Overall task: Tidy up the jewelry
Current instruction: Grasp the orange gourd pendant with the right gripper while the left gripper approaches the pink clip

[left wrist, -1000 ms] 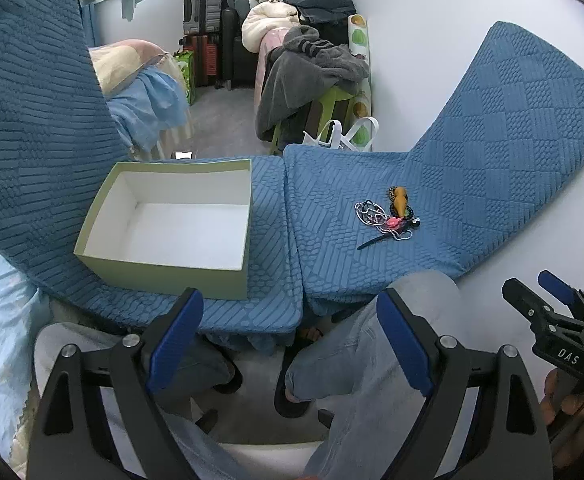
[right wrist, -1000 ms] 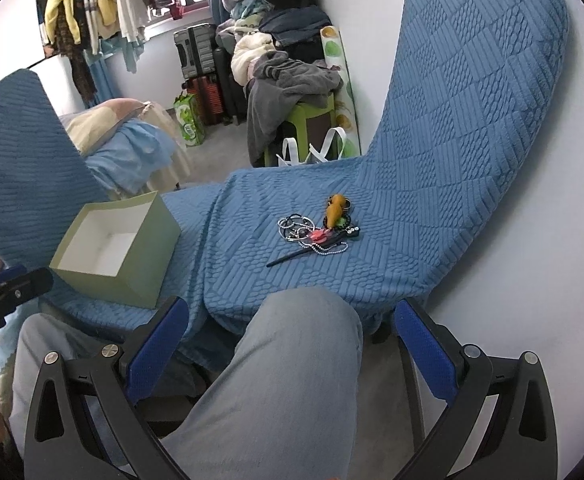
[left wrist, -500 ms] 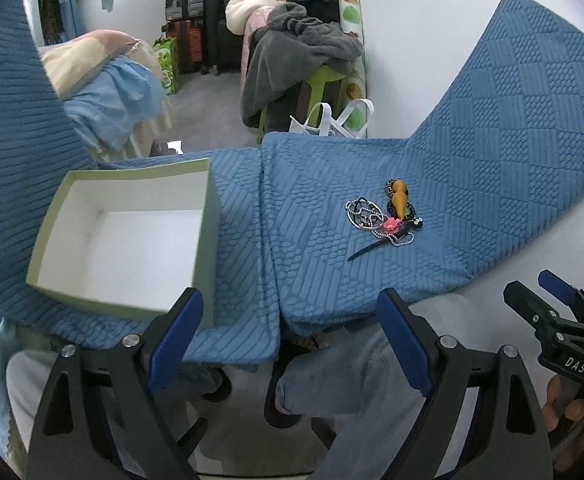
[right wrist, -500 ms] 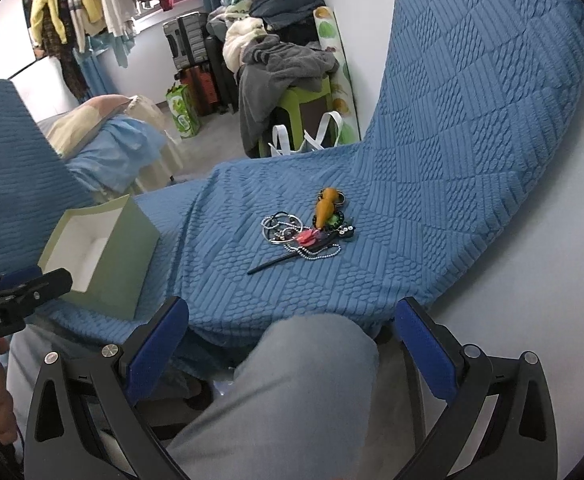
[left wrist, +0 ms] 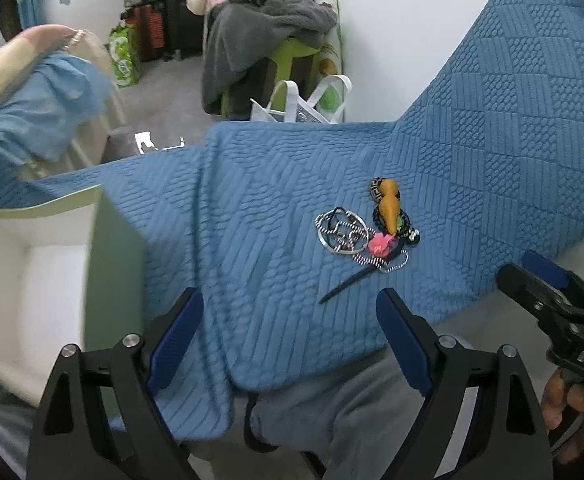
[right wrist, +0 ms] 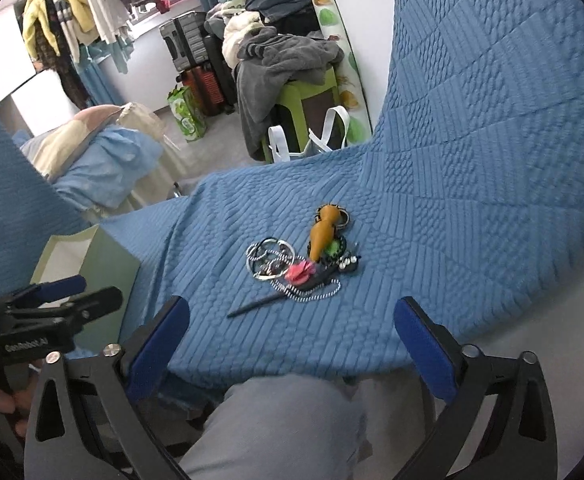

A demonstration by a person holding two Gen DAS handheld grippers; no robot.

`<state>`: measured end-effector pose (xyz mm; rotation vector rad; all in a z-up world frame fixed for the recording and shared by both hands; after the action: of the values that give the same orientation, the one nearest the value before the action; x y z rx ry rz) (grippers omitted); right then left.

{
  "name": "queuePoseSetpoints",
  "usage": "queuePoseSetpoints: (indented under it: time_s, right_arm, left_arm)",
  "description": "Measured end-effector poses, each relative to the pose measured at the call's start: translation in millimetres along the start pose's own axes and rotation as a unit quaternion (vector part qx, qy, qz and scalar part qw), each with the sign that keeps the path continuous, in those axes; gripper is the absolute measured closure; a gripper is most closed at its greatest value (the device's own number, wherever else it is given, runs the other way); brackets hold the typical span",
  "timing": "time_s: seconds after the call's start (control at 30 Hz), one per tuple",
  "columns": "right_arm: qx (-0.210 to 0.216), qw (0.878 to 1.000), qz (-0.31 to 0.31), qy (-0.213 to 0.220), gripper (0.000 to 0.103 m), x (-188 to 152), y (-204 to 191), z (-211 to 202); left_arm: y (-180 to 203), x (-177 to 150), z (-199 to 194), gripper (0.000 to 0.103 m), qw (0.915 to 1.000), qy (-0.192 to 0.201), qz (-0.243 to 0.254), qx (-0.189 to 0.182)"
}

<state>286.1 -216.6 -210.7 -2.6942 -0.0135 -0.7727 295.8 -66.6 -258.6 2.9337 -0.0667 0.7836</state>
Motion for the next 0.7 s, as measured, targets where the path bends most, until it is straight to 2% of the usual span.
queuePoseSetpoints:
  time_s: [0.07, 0.13, 0.23, 0.53, 0.7]
  right_arm:
    - [0.012, 1.0, 0.003, -0.011, 0.036, 5, 3, 14]
    - [0.016, 1.0, 0.003, -0.02, 0.051, 11, 6, 31]
    - [0.016, 0.999, -0.008, -0.029, 0.062, 18, 8, 55]
    - [0.004, 0.998, -0.033, -0.056, 0.064, 31, 24, 125]
    - [0.005, 0.997, -0.042, -0.069, 0.062, 34, 25, 154]
  left_arm:
    - [1, 7, 16, 0.02, 0.9999, -0.001, 0.001, -0.01]
    - [1, 11, 32, 0.024, 0.9999, -0.007, 0.001, -0.015]
    - [-2, 15, 57, 0.032, 0.9993, -0.02, -0.003, -0.032]
    - [9, 27, 102, 0.047, 0.996, -0.036, 0.01, -0.081]
    - [14, 29, 119, 0.061, 0.9933, -0.046, 0.016, -0.105]
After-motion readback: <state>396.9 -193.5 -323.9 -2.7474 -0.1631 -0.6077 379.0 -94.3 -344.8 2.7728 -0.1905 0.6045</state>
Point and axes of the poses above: each gripper's, at about its wrist camera, not at the fingertips, and z roughly the way its jaws point, y to its right, x to its top, the point moved 8 cm from there along z, roughly the way its jaws point, and after that the axes turned 12 degrees about z, right-handed, at the moved point
